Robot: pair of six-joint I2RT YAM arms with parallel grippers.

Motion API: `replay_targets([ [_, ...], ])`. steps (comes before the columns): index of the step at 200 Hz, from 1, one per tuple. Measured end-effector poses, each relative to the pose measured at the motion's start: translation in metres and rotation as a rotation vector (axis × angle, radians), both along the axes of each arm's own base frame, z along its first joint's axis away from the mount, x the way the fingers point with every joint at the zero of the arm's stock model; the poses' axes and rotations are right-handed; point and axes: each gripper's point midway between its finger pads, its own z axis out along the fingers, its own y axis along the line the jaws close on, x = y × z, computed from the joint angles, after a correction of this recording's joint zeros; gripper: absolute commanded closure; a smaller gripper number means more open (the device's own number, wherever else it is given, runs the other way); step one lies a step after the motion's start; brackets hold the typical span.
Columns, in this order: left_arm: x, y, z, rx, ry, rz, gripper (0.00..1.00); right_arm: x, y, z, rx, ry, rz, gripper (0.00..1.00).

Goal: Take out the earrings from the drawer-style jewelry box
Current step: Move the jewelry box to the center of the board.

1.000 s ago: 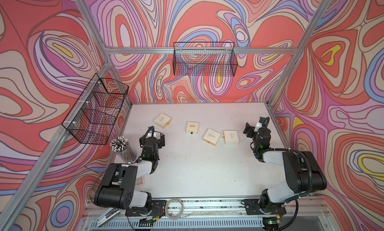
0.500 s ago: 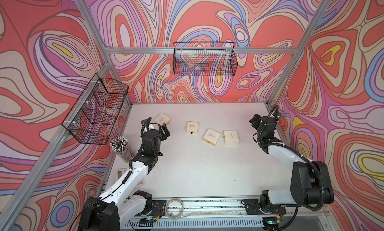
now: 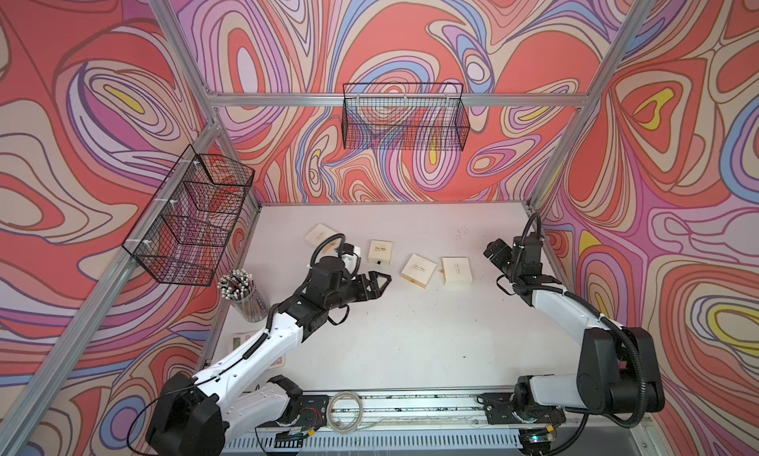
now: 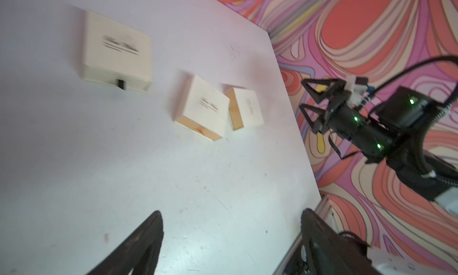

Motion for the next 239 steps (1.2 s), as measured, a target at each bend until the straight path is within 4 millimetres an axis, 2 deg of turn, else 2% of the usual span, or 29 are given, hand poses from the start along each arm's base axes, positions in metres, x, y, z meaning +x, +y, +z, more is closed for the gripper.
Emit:
replay_targets([
  [20, -0.022, -0.044, -0.004, 0.04, 0.018, -0.131, 0.21, -0.003, 0.019, -0.002, 0.043, -0.038, 0.105, 0.02],
  [38, -0.027, -0.075, -0.014, 0.082, 0.039, -0.194, 0.29, -0.015, 0.033, -0.021, 0.079, -0.021, 0.176, 0.02],
  [67, -0.009, -0.11, -0.048, 0.133, 0.102, -0.205, 0.36, -0.023, 0.048, -0.038, 0.127, -0.016, 0.248, 0.02],
  [92, 0.009, -0.131, -0.08, 0.172, 0.161, -0.186, 0.44, -0.021, 0.054, -0.032, 0.143, -0.063, 0.273, 0.02],
  [114, 0.027, -0.149, -0.093, 0.18, 0.181, -0.17, 0.46, -0.018, 0.057, -0.026, 0.15, -0.096, 0.283, 0.02],
  [141, 0.045, -0.167, -0.101, 0.175, 0.184, -0.147, 0.54, -0.017, 0.058, -0.022, 0.154, -0.122, 0.289, 0.02],
  [170, 0.064, -0.18, -0.111, 0.18, 0.179, -0.108, 0.55, -0.017, 0.058, -0.02, 0.157, -0.139, 0.291, 0.02],
  [205, 0.08, -0.184, -0.127, 0.207, 0.173, -0.062, 0.54, -0.019, 0.059, -0.022, 0.165, -0.147, 0.291, 0.03],
  [239, 0.098, -0.181, -0.13, 0.204, 0.174, -0.003, 0.54, -0.019, 0.059, -0.022, 0.17, -0.152, 0.29, 0.03],
])
